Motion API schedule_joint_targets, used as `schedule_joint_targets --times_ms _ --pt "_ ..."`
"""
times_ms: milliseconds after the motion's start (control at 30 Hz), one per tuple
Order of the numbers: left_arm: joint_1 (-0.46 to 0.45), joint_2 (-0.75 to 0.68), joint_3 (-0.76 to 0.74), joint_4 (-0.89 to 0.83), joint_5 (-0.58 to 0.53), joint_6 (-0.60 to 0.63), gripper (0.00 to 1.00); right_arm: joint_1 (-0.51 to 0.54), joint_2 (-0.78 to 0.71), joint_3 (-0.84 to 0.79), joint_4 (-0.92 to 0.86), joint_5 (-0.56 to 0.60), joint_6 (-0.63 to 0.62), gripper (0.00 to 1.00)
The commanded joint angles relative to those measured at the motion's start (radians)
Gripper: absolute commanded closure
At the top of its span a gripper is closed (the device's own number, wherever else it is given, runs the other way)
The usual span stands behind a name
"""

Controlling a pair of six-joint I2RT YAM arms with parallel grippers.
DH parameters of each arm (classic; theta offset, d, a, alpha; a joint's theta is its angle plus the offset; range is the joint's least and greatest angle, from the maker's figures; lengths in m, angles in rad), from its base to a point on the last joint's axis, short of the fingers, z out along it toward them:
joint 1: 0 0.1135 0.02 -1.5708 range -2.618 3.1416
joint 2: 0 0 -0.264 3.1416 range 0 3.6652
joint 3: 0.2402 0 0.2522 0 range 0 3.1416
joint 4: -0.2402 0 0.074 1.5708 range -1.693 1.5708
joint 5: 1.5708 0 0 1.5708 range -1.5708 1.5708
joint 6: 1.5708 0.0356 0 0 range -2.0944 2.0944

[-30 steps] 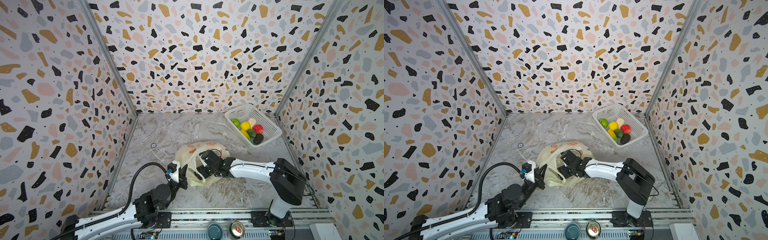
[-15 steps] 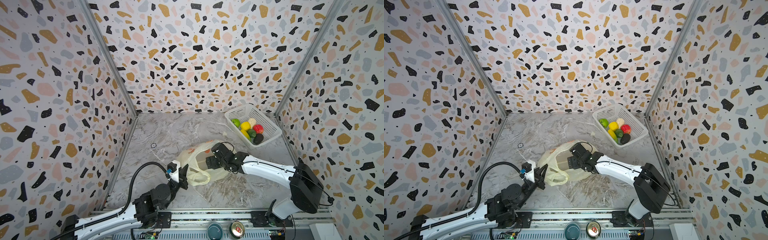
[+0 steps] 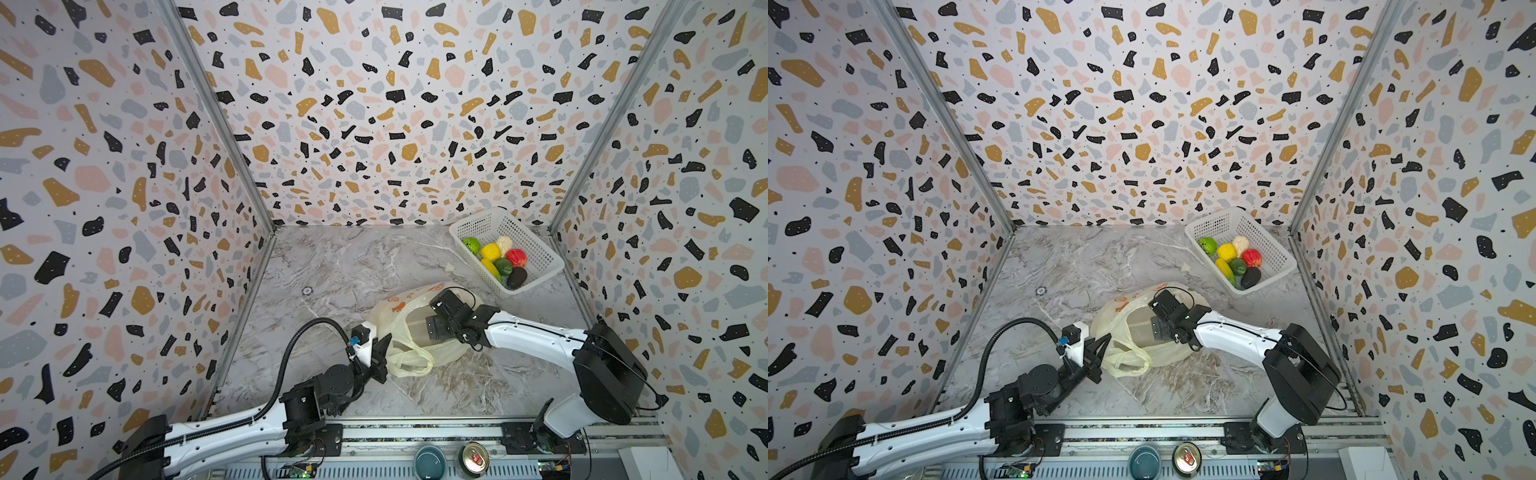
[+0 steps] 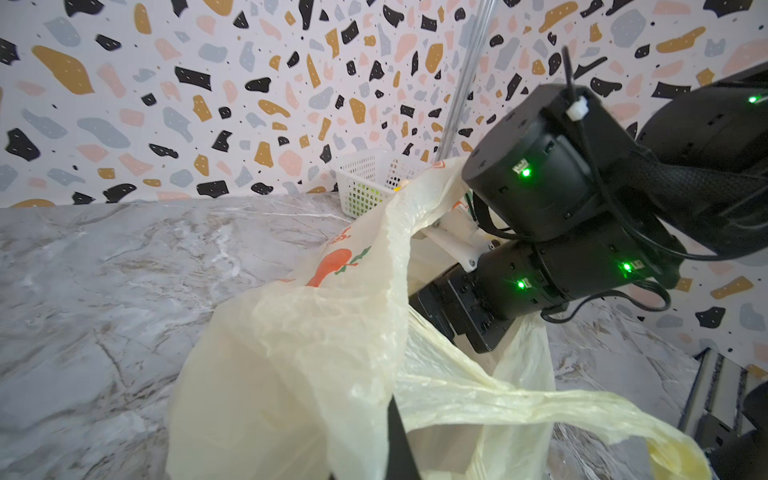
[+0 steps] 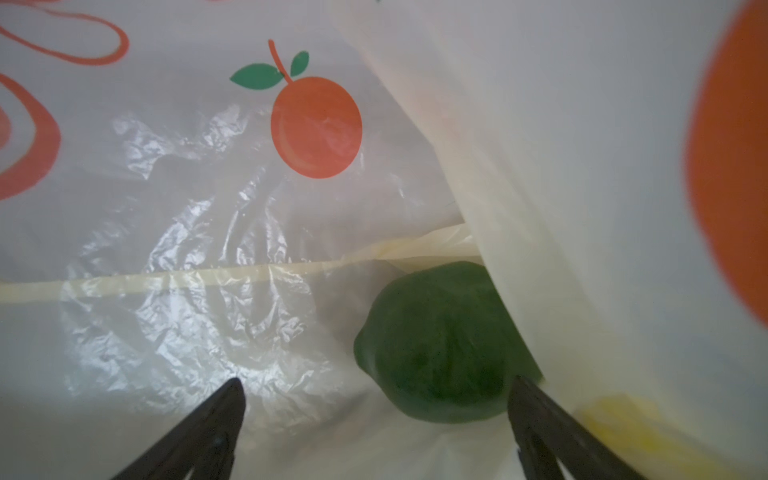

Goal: Untie the knot of the plastic bag and take out the fruit
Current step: 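Lower the right gripper toward the dark green lime inside the bag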

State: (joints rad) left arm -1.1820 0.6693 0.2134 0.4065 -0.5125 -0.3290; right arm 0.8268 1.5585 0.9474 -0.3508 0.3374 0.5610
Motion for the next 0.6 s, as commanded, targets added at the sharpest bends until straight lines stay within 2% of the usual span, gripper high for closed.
schedule_joint_targets --times_ms 0,367,433,567 --pt "-0.014 0.049 0.006 0.117 0.056 0.003 1.00 -0.038 0.011 -0.033 0.015 0.026 0.016 0.01" --pt "-0.021 0.142 -0.001 0.180 0.093 0.025 1.00 -0.084 0.025 -0.093 0.144 -0.179 0.014 0.00" --pt "-0.022 0.166 0.004 0.189 0.108 0.034 1.00 -0.083 0.029 -0.096 0.168 -0.224 0.018 0.06" --pt "-0.024 0.211 0.009 0.212 0.128 0.049 1.00 -0.078 0.008 -0.126 0.269 -0.305 0.015 0.09"
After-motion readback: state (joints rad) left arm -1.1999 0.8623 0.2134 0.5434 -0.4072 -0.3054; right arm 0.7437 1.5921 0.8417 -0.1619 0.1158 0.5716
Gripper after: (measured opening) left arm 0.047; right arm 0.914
